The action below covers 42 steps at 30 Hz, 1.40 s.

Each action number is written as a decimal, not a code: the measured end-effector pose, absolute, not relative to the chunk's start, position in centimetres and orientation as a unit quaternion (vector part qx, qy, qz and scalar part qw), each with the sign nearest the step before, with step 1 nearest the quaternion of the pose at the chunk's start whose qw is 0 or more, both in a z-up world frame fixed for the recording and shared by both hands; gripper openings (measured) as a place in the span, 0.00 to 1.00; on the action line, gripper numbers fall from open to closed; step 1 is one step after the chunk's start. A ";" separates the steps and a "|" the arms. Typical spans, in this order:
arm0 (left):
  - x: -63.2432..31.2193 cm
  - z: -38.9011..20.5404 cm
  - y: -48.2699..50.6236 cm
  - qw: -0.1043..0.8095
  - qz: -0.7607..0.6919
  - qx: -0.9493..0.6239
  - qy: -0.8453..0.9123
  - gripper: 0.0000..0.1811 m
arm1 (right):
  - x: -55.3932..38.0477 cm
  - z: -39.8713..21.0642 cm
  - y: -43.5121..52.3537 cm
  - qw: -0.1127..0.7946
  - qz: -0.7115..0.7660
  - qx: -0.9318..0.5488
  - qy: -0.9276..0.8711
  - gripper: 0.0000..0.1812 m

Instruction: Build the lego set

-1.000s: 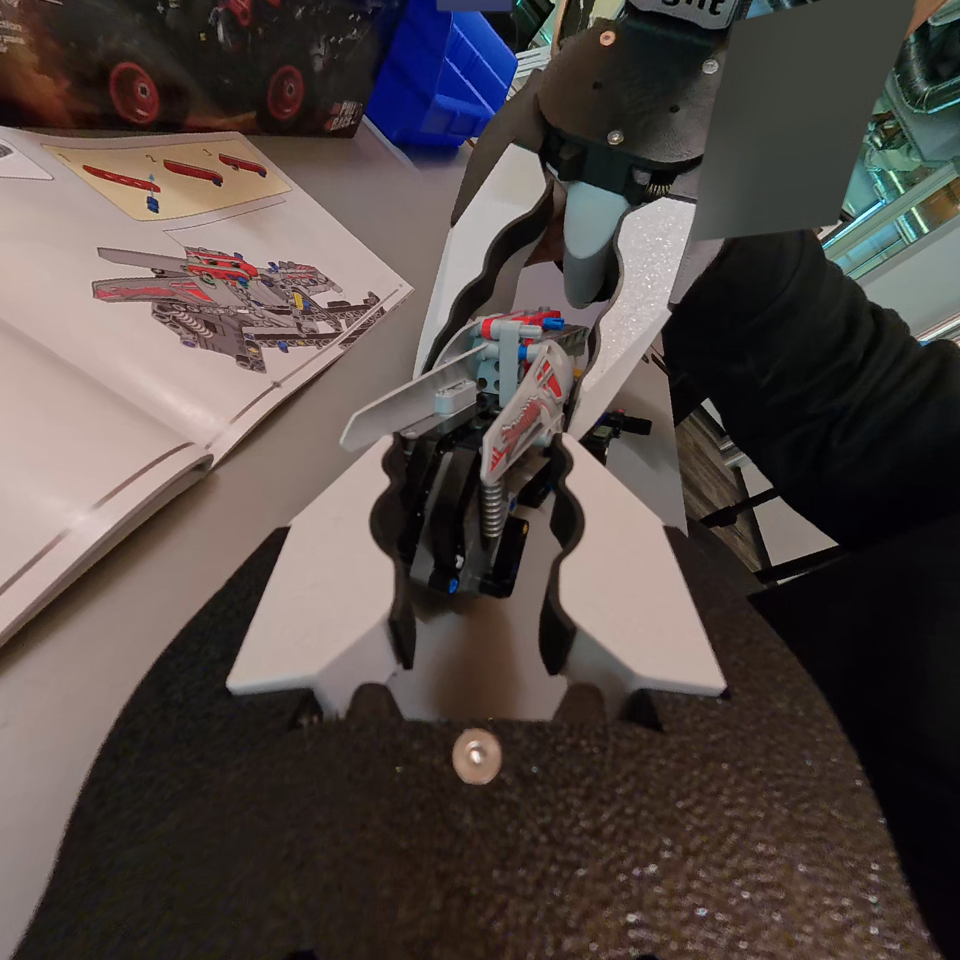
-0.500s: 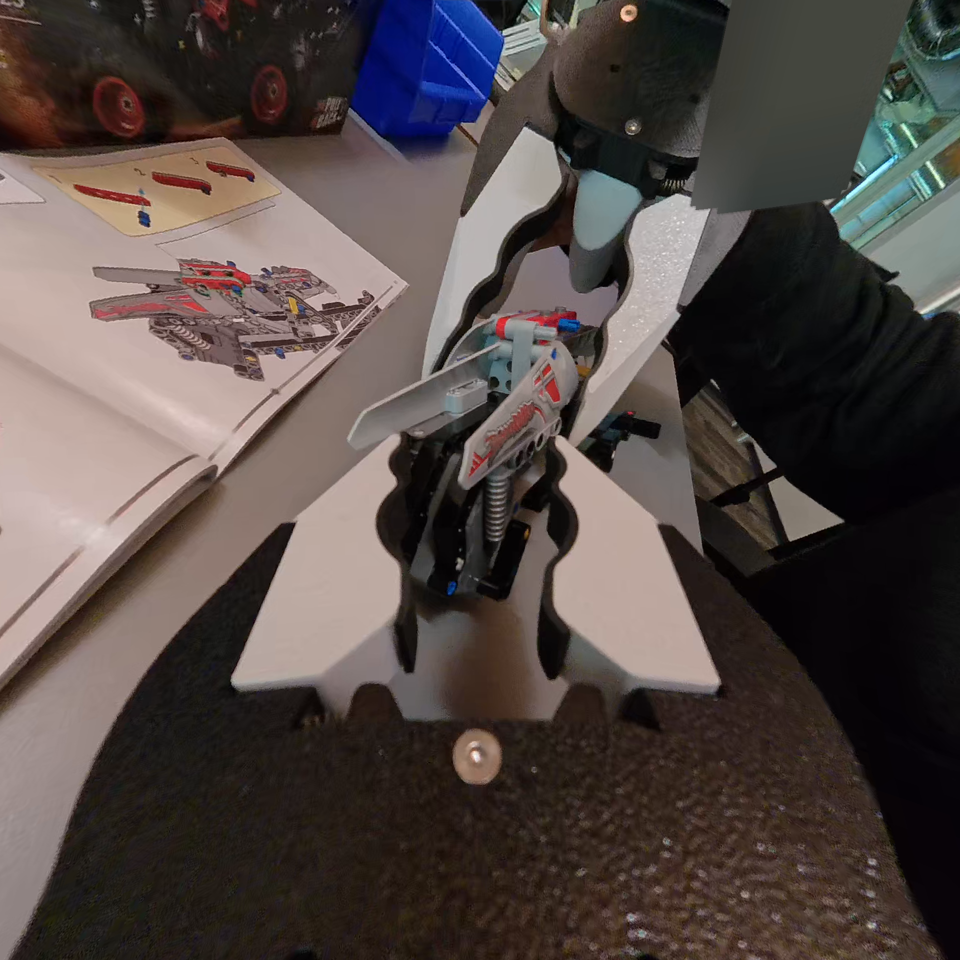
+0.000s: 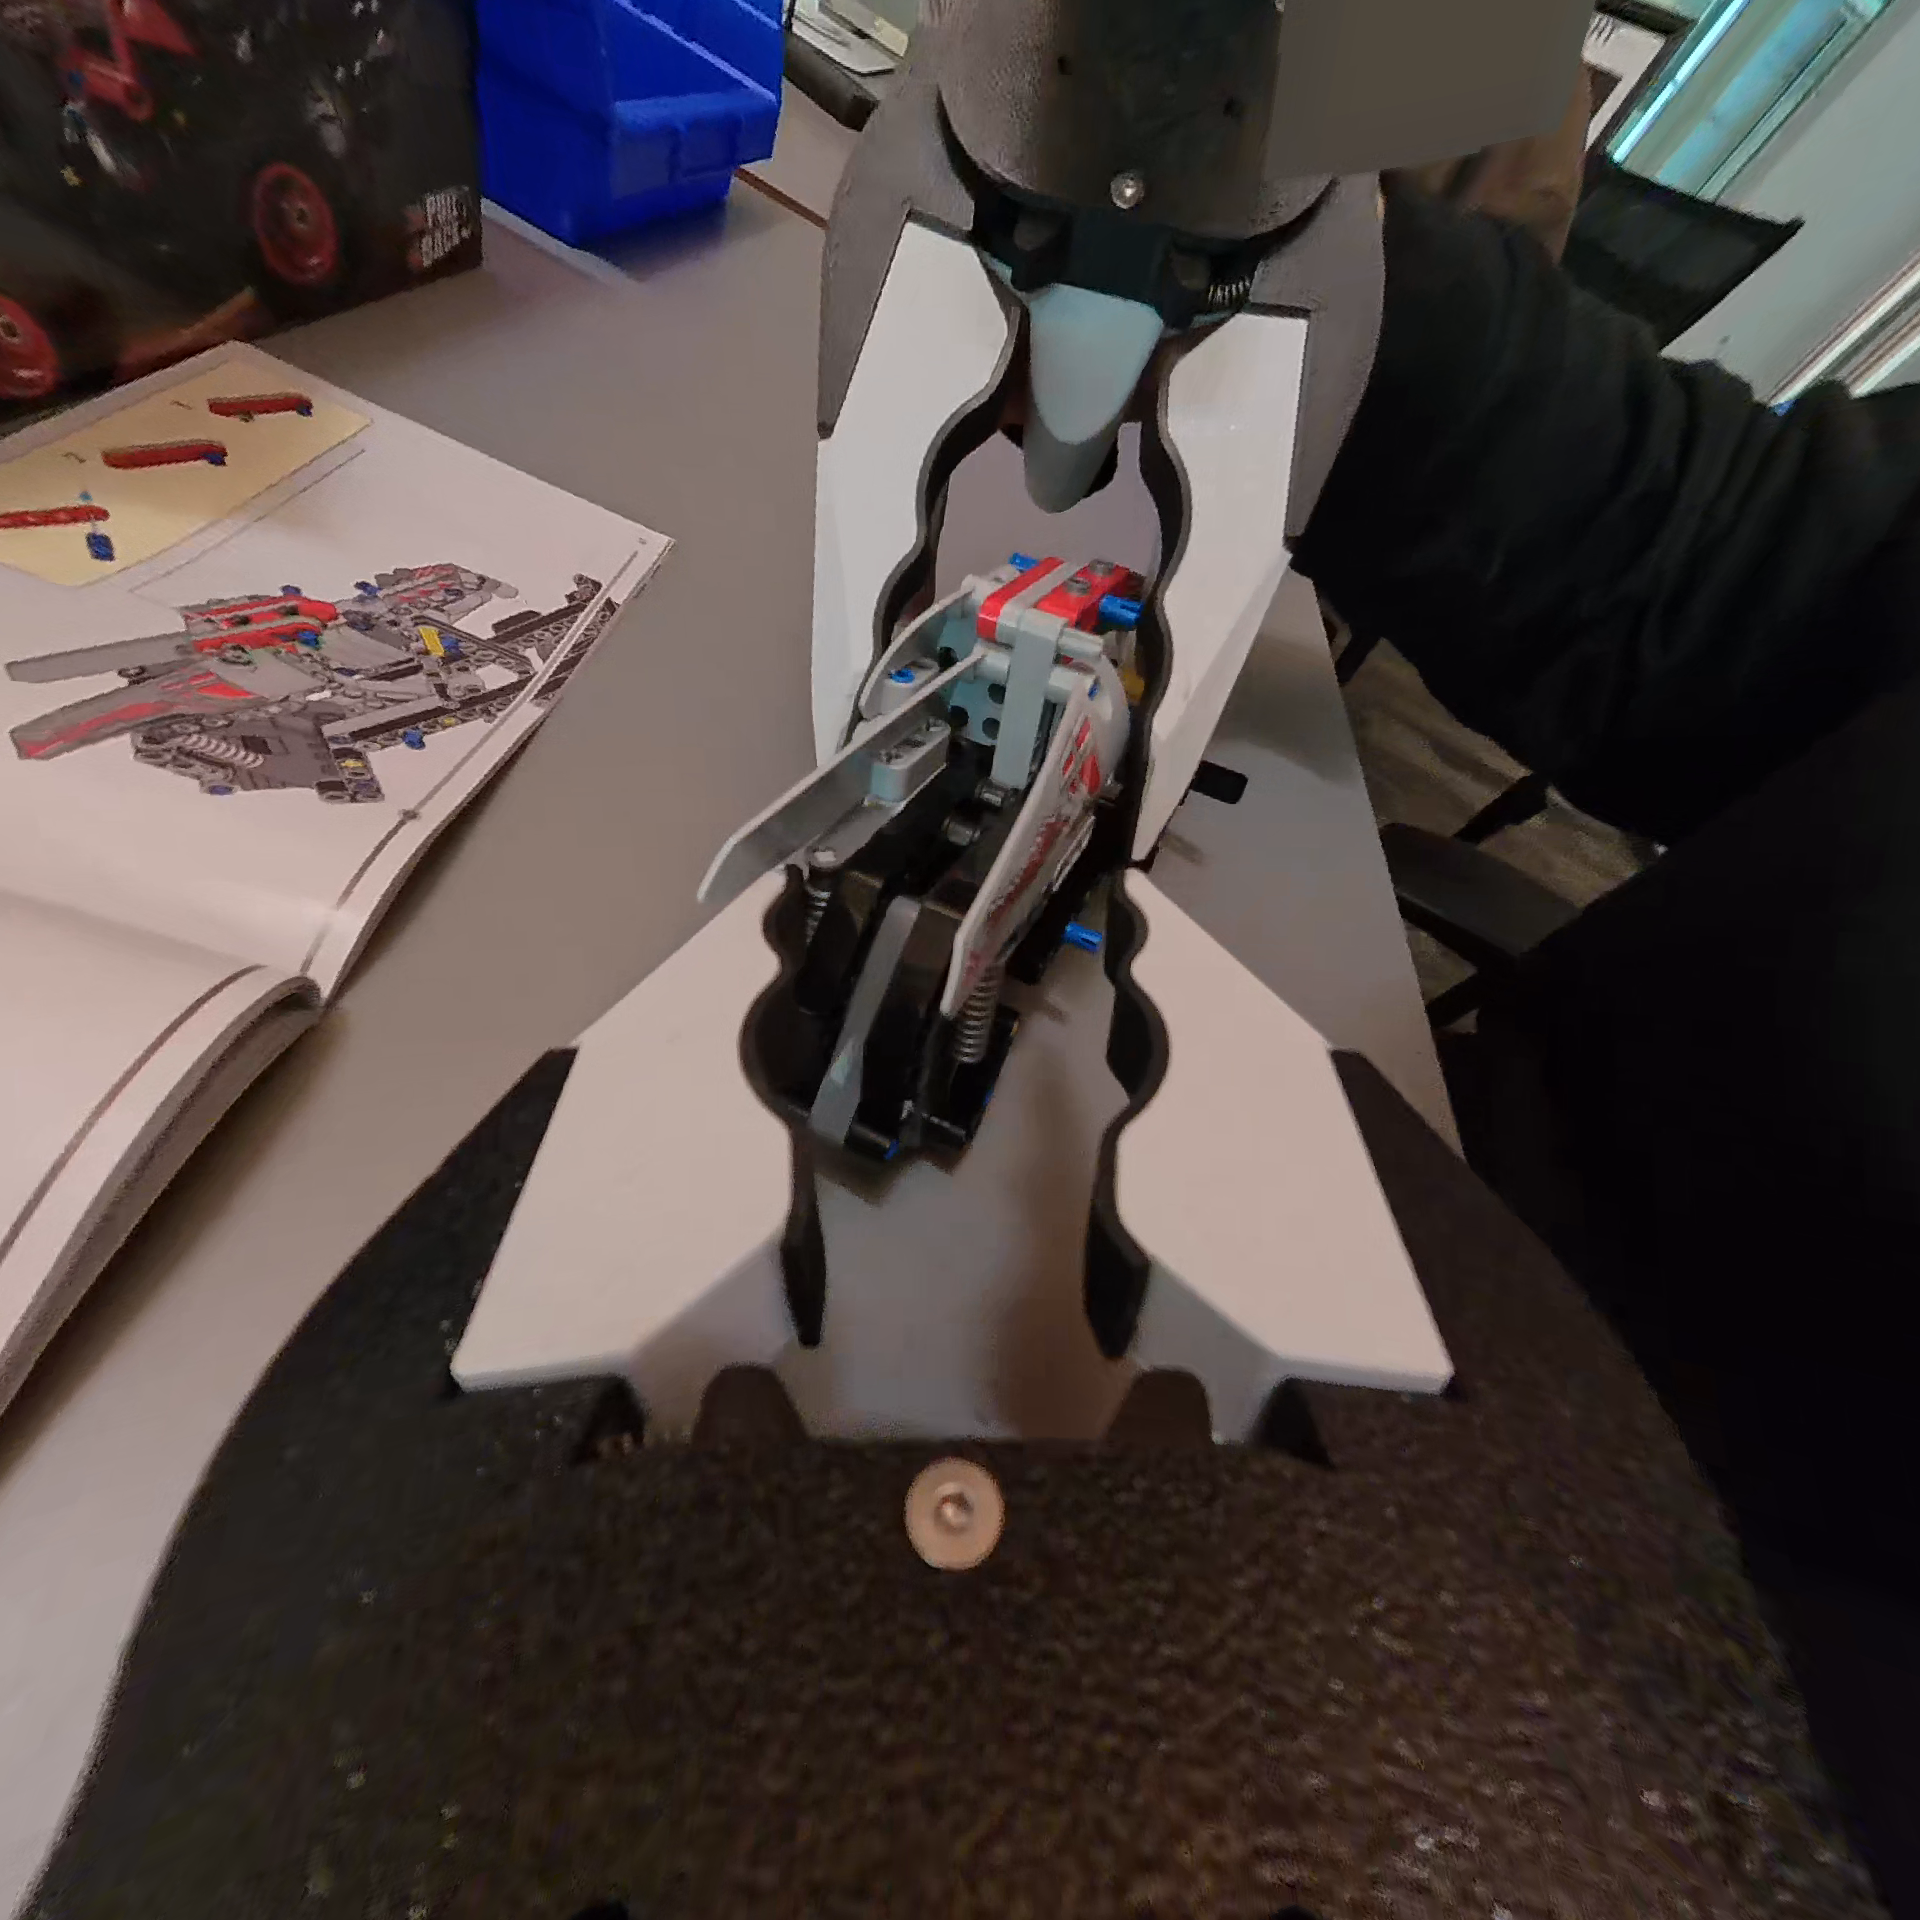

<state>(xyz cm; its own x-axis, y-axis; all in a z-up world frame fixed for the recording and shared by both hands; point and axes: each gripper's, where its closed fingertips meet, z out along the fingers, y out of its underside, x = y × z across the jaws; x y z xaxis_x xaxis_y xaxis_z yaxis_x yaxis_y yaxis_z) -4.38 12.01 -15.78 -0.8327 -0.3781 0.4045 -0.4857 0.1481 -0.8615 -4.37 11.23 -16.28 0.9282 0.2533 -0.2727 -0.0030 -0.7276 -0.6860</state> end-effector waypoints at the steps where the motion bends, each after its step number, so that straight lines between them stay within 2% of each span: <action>1: -4.5 -15.8 12.0 0.038 0.585 0.280 -0.760 0.30 | -4.5 -16.3 11.2 0.362 0.167 -0.914 -0.072 0.33; 7: -5.6 -16.4 12.3 -0.048 0.552 0.244 -0.796 0.25 | -5.0 -16.0 10.6 0.349 0.097 -0.927 -0.101 0.31; 13: -8.0 -16.4 12.2 -0.155 0.526 0.169 -0.819 0.28 | -6.7 -15.5 10.0 0.349 -0.026 -0.920 -0.177 0.30; 21: -9.6 -16.2 12.1 -0.193 0.524 0.131 -0.819 0.27 | -8.8 -14.8 9.9 0.393 -0.151 -0.880 -0.219 0.29; 31: -10.4 -16.5 12.0 -0.204 0.516 0.097 -0.826 0.24 | -9.6 -15.1 9.2 0.397 -0.155 -0.881 -0.204 0.30; 42: -10.9 -17.0 12.0 -0.175 0.508 0.093 -0.838 0.23 | -10.7 -12.8 9.2 0.459 -0.019 -0.877 -0.140 0.31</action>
